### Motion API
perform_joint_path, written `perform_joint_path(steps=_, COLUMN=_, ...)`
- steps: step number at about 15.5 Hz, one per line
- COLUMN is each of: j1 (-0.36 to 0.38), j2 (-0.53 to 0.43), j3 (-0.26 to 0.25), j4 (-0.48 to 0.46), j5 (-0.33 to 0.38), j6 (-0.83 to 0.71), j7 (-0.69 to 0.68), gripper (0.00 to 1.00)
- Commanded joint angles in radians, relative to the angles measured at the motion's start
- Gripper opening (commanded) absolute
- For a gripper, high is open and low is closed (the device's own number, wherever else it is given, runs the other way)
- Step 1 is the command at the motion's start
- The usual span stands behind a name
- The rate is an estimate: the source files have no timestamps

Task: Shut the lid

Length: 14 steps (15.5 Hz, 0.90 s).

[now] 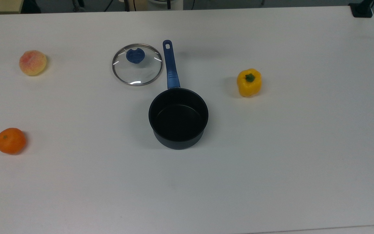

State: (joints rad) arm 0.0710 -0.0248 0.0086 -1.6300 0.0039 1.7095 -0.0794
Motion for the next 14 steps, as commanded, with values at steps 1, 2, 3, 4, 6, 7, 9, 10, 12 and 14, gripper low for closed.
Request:
perform_joint_path(steps=1, j1=0.019, j2=-0.021, j3=-0.013, j4=-0.025, j5=-0.005, j6=0.009, j7=-0.011, gripper=1.0)
perform_joint_path(steps=2, j1=0.018, j2=-0.021, j3=-0.013, j4=-0.025, j5=-0.005, j6=0.009, j7=-0.011, gripper=1.0)
perform_joint_path(steps=3, j1=0.018, j2=-0.023, j3=-0.013, j4=-0.027, j5=-0.005, j6=0.007, j7=-0.013, gripper=1.0)
perform_joint_path(steps=4, j1=0.018, j2=-0.024, j3=-0.013, j4=-0.027, j5=-0.005, j6=0.007, j7=-0.017, gripper=1.0)
perform_joint_path(steps=6, j1=0.018, j2=-0.027, j3=-0.013, j4=-0.025, j5=-0.005, j6=-0.032, j7=-0.01, gripper=1.0)
perform_joint_path(steps=7, j1=0.018, j2=-0.027, j3=-0.013, j4=-0.018, j5=-0.007, j6=-0.078, j7=-0.017, gripper=1.0)
perform_joint_path(steps=9, j1=0.018, j2=-0.029, j3=-0.007, j4=-0.017, j5=-0.007, j6=-0.105, j7=-0.025, gripper=1.0)
perform_joint_path(steps=10, j1=0.018, j2=-0.029, j3=-0.003, j4=-0.019, j5=-0.007, j6=-0.109, j7=-0.026, gripper=1.0)
perform_joint_path(steps=12, j1=0.016, j2=-0.03, j3=-0.003, j4=-0.017, j5=-0.009, j6=-0.166, j7=-0.063, gripper=1.0)
perform_joint_path(steps=14, j1=0.015, j2=-0.043, j3=-0.001, j4=-0.022, j5=-0.007, j6=-0.218, j7=-0.107, gripper=1.0)
